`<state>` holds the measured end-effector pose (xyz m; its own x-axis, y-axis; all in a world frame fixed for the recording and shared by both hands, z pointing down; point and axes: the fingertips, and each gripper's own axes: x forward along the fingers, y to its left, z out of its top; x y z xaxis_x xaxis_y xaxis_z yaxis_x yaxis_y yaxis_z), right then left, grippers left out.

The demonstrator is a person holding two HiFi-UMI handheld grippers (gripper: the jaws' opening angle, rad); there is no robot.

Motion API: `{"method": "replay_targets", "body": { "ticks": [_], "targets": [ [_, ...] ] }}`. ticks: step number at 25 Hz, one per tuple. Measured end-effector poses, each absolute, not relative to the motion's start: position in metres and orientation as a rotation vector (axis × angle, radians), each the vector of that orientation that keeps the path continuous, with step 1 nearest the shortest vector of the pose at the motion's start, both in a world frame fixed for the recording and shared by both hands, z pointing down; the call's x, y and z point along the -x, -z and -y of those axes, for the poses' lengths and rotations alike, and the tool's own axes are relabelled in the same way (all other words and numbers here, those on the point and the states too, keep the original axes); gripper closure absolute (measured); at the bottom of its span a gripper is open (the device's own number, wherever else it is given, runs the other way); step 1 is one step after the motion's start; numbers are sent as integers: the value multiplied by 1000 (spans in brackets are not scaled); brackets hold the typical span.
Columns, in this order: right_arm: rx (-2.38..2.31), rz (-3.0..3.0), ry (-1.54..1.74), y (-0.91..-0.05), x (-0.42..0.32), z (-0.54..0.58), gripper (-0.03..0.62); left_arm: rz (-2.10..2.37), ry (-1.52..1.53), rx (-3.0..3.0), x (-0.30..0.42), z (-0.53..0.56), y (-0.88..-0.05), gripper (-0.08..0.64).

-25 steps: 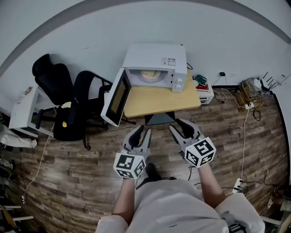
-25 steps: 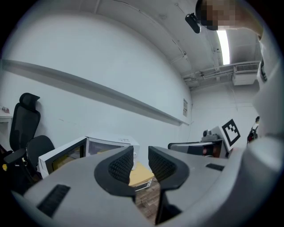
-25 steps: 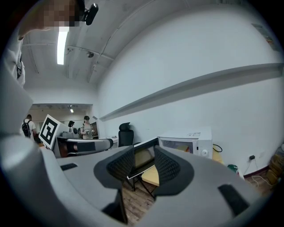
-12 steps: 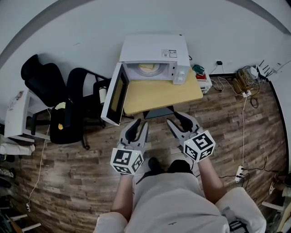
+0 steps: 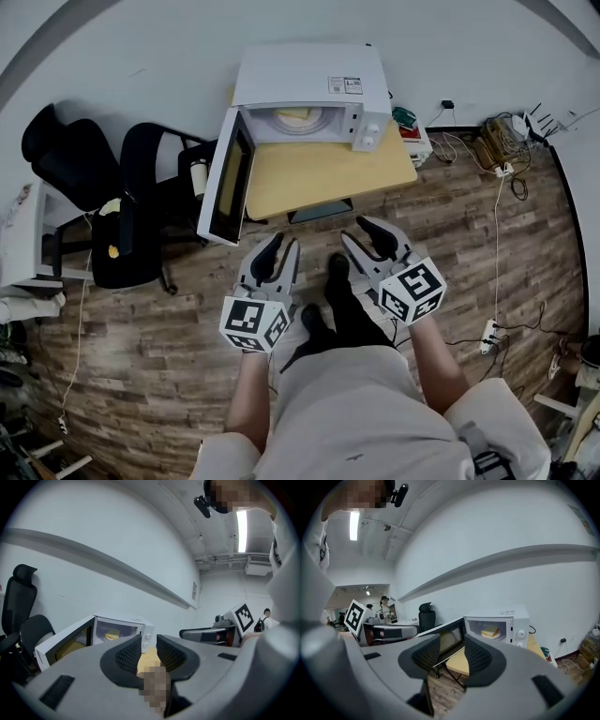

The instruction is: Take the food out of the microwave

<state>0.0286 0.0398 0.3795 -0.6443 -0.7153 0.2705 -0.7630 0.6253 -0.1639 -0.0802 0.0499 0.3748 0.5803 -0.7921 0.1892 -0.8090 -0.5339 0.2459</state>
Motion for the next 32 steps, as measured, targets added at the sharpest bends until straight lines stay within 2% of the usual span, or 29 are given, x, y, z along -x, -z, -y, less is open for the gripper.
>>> {"method": "replay_targets", "body": {
  "ticks": [32],
  "targets": [
    [-876, 2633, -308, -455, -14, 174, 408, 1482, -178, -2363, 69, 129, -398, 471]
  ]
}}
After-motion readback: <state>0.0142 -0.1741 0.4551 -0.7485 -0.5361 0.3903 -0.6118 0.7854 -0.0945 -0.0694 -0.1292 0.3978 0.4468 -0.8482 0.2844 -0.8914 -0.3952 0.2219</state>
